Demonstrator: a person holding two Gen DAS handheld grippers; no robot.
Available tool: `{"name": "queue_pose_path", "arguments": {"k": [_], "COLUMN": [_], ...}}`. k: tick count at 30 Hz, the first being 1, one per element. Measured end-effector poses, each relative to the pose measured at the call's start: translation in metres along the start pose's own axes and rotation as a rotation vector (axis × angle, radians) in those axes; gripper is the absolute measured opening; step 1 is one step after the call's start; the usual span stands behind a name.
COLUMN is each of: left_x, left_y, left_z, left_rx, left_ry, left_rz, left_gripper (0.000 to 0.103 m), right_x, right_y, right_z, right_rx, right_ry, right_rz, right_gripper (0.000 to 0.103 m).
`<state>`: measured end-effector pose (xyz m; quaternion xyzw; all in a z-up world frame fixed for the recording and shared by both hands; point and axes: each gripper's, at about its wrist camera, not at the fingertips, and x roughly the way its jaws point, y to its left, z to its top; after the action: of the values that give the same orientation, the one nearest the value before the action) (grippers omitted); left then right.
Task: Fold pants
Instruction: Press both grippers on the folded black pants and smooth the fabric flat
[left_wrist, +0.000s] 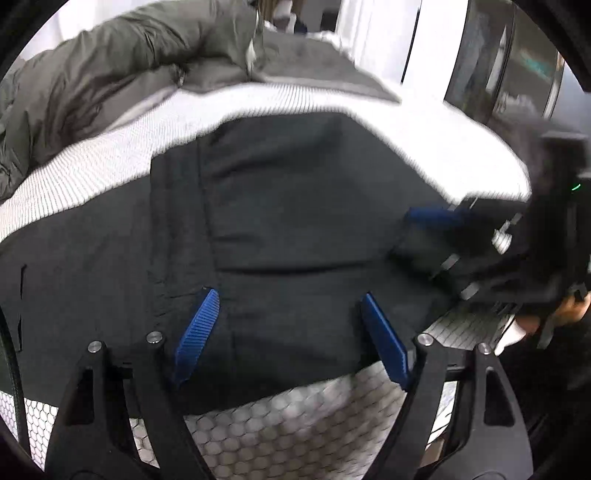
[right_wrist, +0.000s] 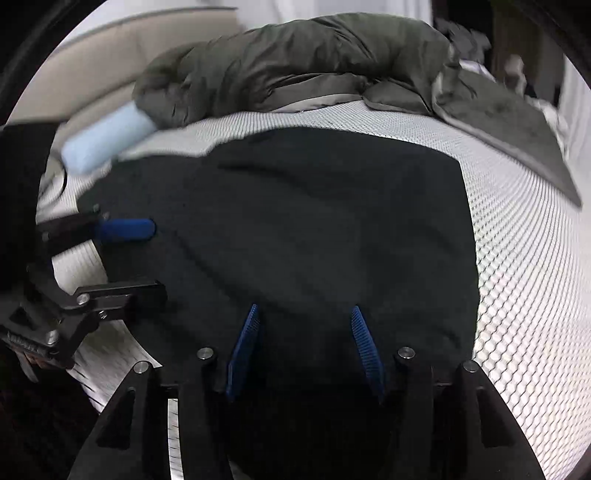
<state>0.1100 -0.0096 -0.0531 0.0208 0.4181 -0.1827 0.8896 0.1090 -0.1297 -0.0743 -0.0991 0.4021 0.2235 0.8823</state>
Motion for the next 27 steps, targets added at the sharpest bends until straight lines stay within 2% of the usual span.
{"name": "queue_pose_path", "arguments": {"k": [2,4,6,8,10,13,15,17,19,21,22,25,27], "left_x": [-0.008,-0.02,-0.033,-0.047,-0.048,-0.026,-0.01,0.003,0.009,0.001,-0.004,-0.024,-0.034], "left_y": [0.005,0.017,0.028,0.036,0.037,0.033,0.031,0.039,0.06,0.077,0.076,0.069,0.059], "left_z": [-0.004,-0.008,-0.008,0.0,0.009,0.029,0.031,0.029,0.02,0.015,0.012,0.016,0.027], "left_rx": [-0.002,-0.033,-0.065,-0.104,-0.138,-0.129,-0.111,-0.115,-0.183,-0.245,-0.25,-0.25,-0.221], "left_ry": [-0.007,-0.006,-0.037,-0.121,-0.172,-0.133,-0.085,-0.028,0.011,-0.009,-0.02,-0.081,-0.144], "left_rz": [-0.014,-0.027,-0.014,-0.025,-0.014,-0.005,0.013,0.065,0.08,0.053,0.063,0.071,0.036], "left_gripper": [0.078,0.078,0.078,0.078,0.08,0.08,0.08,0.08,0.08,0.08,0.08,0.08,0.08], "right_x": [-0.009,-0.021,-0.033,-0.042,-0.04,-0.013,0.004,0.013,0.009,0.0,-0.007,-0.024,-0.032], "right_y": [-0.009,-0.028,-0.049,-0.061,-0.055,-0.021,-0.006,-0.008,-0.018,-0.031,-0.042,-0.051,-0.05], "right_z": [-0.007,-0.017,-0.023,-0.023,-0.016,0.013,0.016,0.016,0.013,0.005,0.001,0.0,0.009], "right_rx": [-0.023,0.015,0.097,0.159,0.152,0.079,0.045,0.034,0.061,0.092,0.121,0.178,0.176], "right_ry": [-0.02,-0.039,-0.065,-0.096,-0.112,-0.067,-0.013,0.006,0.003,-0.004,-0.006,-0.054,-0.089], "right_rz": [-0.063,-0.098,-0.065,-0.038,-0.026,0.021,-0.005,-0.026,-0.043,-0.08,-0.088,-0.058,-0.035], "right_gripper": [0.053,0.053,0.053,0.054,0.055,0.055,0.055,0.055,0.055,0.055,0.055,0.055,0.056]}}
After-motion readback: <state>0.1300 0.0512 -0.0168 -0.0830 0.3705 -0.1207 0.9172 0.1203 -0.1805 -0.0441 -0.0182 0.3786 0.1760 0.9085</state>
